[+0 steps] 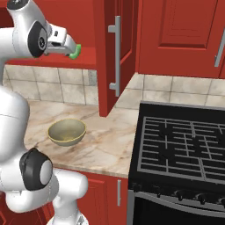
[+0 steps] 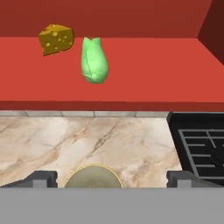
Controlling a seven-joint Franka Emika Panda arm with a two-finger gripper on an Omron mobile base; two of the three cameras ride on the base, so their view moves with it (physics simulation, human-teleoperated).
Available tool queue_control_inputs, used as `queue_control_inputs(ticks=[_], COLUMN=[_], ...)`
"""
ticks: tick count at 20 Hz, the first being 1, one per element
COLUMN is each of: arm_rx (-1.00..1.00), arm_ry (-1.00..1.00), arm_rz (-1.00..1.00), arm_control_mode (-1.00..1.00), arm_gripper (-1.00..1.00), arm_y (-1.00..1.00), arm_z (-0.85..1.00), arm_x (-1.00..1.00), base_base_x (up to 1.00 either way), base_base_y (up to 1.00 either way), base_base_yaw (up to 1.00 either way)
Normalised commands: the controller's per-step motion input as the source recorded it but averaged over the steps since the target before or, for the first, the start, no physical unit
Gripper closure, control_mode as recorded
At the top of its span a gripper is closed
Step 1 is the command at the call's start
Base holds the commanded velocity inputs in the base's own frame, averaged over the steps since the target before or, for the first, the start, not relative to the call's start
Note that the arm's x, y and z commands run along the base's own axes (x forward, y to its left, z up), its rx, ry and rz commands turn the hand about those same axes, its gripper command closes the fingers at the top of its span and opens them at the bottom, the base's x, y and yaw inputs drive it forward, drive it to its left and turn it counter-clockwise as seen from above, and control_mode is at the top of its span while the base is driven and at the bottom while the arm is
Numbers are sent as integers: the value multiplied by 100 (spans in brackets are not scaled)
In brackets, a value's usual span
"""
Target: Pick the corn from the cabinet and place it in the bowl. Then pick the bowl and place it in the sink. Then turn on the sink facuet.
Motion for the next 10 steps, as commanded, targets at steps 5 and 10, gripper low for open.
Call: queue_control_inputs(ticks=[5, 10], arm_rx=[0, 0], arm_ry=[0, -1], arm_rz=[0, 0], arm_control_mode=[-100, -100], arm_gripper=[-100, -100], arm_y=[39, 14], arm_z=[-10, -17], arm_x=[64, 45], base_base_x=[0, 0], base_base_y=[0, 0], base_base_yaw=[0, 0])
